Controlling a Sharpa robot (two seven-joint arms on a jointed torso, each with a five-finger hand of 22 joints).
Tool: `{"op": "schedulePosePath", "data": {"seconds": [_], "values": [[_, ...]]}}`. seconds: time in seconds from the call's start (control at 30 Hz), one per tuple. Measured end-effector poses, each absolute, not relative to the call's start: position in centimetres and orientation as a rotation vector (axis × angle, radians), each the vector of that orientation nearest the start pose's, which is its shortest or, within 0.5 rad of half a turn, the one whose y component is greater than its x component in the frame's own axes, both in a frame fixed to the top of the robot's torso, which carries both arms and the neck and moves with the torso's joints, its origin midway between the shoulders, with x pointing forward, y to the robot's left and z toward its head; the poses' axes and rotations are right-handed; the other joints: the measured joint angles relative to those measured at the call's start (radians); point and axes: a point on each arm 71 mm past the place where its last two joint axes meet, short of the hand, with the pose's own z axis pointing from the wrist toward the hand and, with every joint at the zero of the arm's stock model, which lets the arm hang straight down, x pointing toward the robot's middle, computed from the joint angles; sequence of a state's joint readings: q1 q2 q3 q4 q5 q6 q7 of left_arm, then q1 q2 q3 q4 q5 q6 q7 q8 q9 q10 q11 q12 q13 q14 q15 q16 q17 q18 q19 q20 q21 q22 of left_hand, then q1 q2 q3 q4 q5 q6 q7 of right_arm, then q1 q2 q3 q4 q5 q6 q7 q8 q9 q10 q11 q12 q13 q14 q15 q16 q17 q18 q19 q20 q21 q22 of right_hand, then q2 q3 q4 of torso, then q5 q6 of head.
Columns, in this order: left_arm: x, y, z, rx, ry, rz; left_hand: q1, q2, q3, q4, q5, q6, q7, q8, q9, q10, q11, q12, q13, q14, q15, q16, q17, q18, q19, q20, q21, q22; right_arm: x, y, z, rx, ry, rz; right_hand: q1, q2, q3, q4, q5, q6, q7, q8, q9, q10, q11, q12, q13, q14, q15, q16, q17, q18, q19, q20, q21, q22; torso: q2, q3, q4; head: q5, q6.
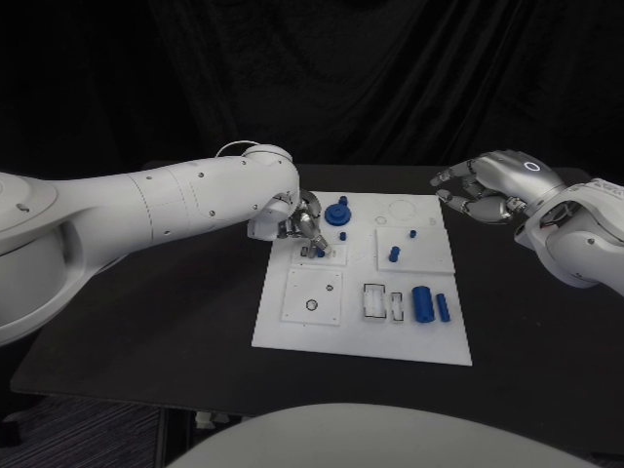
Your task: Assemble the parts on the task board
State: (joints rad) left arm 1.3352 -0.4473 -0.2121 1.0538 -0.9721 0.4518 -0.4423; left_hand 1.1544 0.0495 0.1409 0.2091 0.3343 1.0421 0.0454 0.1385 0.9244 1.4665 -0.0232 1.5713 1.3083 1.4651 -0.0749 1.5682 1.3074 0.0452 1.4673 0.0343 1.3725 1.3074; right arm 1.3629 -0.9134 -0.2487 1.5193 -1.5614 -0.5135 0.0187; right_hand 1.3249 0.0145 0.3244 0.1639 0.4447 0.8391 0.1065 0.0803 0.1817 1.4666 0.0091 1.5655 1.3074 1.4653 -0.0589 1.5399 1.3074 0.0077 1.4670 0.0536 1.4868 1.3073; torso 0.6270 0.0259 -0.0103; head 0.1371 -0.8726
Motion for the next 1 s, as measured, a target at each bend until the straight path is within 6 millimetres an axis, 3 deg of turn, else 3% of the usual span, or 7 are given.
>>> {"op": "schedulePosePath", "data": {"seconds": [0.03, 0.13, 0.27, 0.8, 1.0], "values": [[53.93, 14.78, -24.14, 0.046, 2.582, -0.319, -0.005, -0.001, -0.002, 0.004, -0.019, 0.003, 0.003, -0.002, 0.000, 0.000, 0.000, 0.000, 0.000, 0.000, 0.000, 0.000, 0.000, 0.000, 0.000, 0.000, 0.000, 0.000, 48.17, -23.32, -16.58, -0.365, 1.458, 0.580, 0.000, 0.000, 0.000, 0.000, 0.000, 0.000, 0.000, 0.000, 0.000, 0.000, 0.000, 0.000, 0.000, 0.000, 0.000, 0.000, 0.000, 0.000, 0.000, 0.000, 0.000, 0.000, 0.000, 0.0000, 0.0000, 0.000, 0.000], [53.93, 14.79, -24.16, 0.044, 2.579, -0.319, -0.040, -0.006, -0.024, 0.026, -0.116, 0.007, 0.007, -0.003, -0.001, 0.000, 0.000, 0.000, 0.000, 0.000, 0.000, 0.000, 0.000, 0.000, 0.000, 0.000, -0.006, 0.000, 48.18, -23.31, -16.58, -0.365, 1.458, 0.579, 0.000, 0.000, 0.000, 0.000, 0.000, 0.000, 0.000, 0.000, 0.000, 0.000, 0.000, 0.000, 0.000, 0.000, 0.000, 0.000, 0.000, 0.000, 0.000, 0.000, 0.000, 0.000, 0.000, 0.0000, 0.0000, 0.001, 0.000], [53.95, 14.81, -24.15, 0.041, 2.577, -0.315, -0.060, -0.012, -0.044, 0.047, -0.166, 0.007, 0.007, -0.009, -0.003, 0.000, 0.000, 0.000, 0.000, 0.000, 0.000, 0.000, 0.000, 0.000, 0.000, 0.000, -0.011, 0.000, 48.19, -23.30, -16.60, -0.365, 1.458, 0.579, 0.000, 0.000, 0.000, 0.000, 0.000, 0.000, 0.000, 0.000, 0.000, 0.000, 0.000, 0.000, 0.000, 0.000, 0.000, 0.000, 0.000, 0.000, 0.000, 0.000, 0.000, 0.000, 0.000, -0.0003, 0.0000, 0.002, 0.000], [54.03, 15.04, -24.19, 0.022, 2.573, -0.276, -0.067, -0.008, -0.057, 0.055, -0.178, 0.013, 0.008, -0.014, -0.004, 0.000, 0.000, 0.000, 0.000, 0.000, 0.000, 0.000, 0.000, 0.000, 0.000, 0.000, -0.018, 0.000, 48.22, -23.29, -16.70, -0.365, 1.460, 0.579, 0.000, 0.000, 0.000, 0.000, 0.000, 0.000, 0.000, 0.000, 0.000, 0.000, 0.000, 0.000, 0.000, 0.000, 0.000, 0.000, 0.000, 0.000, 0.000, 0.000, 0.000, 0.001, 0.000, -0.0012, 0.0011, 0.001, 0.000], [54.10, 15.00, -24.13, 0.010, 2.558, -0.281, -0.067, -0.008, -0.062, 0.050, -0.146, 0.023, 0.001, -0.007, 0.010, 0.000, 0.000, 0.000, 0.000, 0.000, 0.000, 0.000, 0.000, 0.000, 0.000, 0.000, -0.018, 0.000, 48.21, -23.40, -16.71, -0.363, 1.461, 0.577, 0.000, 0.000, 0.000, 0.000, 0.000, 0.000, 0.000, 0.000, 0.000, 0.000, 0.000, 0.000, 0.000, 0.000, 0.000, 0.000, 0.000, 0.000, 0.000, 0.000, 0.000, 0.001, 0.000, -0.0012, 0.0008, 0.002, 0.000]]}}
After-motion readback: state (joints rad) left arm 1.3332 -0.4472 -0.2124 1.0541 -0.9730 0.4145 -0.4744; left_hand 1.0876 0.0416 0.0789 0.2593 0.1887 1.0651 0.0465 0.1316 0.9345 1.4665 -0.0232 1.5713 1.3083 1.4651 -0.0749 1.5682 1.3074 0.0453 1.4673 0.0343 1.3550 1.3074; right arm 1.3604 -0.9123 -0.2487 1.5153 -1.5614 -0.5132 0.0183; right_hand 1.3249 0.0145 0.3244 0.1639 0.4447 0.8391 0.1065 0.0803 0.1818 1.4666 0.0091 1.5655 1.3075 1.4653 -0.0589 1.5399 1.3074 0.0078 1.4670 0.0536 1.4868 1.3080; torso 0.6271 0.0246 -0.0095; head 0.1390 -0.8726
